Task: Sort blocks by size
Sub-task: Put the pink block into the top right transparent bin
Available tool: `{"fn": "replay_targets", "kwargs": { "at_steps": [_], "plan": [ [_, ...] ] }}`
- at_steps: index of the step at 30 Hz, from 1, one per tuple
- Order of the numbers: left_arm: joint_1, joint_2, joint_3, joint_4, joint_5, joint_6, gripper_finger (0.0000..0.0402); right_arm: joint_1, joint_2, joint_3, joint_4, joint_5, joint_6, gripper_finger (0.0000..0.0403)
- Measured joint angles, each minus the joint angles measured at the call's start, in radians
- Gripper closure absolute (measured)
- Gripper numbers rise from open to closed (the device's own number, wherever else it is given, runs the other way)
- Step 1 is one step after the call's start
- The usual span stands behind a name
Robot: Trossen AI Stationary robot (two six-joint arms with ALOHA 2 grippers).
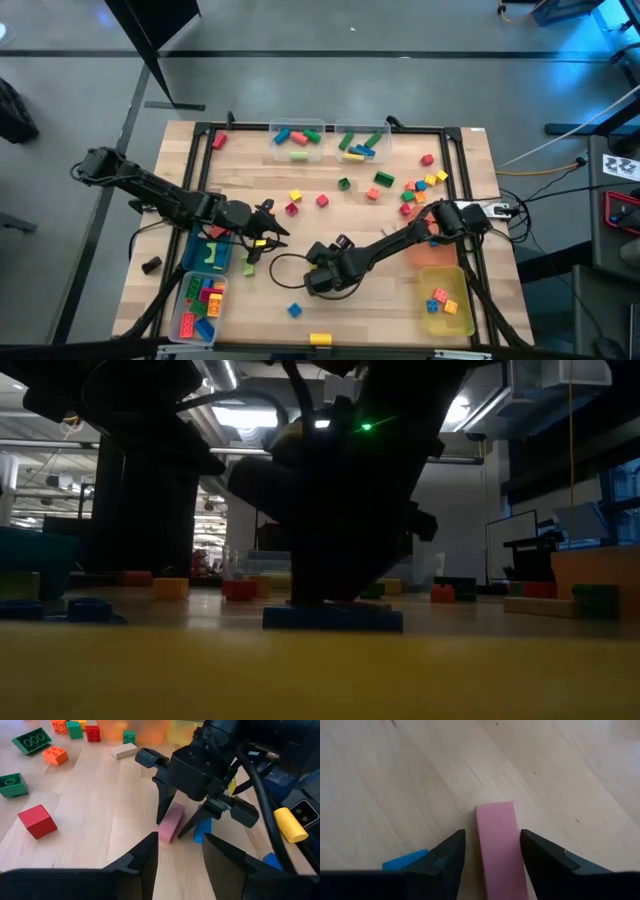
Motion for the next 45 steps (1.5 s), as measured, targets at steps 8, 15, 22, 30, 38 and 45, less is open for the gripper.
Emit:
{"fn": "replay_targets", "kwargs": {
  "at_steps": [8,15,22,30,38,45],
  "plan": [
    [0.0,0.0,0.0,-0.007,0.0,-0.002,0.0265,-0.022,0.0,0.001,-0.008,0.009,-0.142,0.0297],
    [0.003,0.0,0.0,-0.007,-0.002,-0.032,0.0265,-0.092,-0.041,-0.002,-0.144,-0.002,-0.317,0.0297],
    [0.041,0.0,0.0,-0.005,-0.018,-0.045,0.0265,-0.225,-0.148,-0.001,-0.381,0.101,-0.436,0.0295],
    [0.092,-0.002,0.0,-0.008,-0.014,-0.042,0.0265,-0.46,-0.197,-0.001,-0.439,0.275,-0.618,0.0292],
    [0.104,-0.002,0.0,-0.01,-0.014,-0.039,0.0265,-0.736,-0.189,-0.001,-0.288,0.308,-0.769,0.029],
    [0.104,-0.002,0.0,-0.079,-0.014,-0.025,0.0265,-0.892,-0.189,0.0,-0.199,0.112,-0.759,0.0261]
  ]
}}
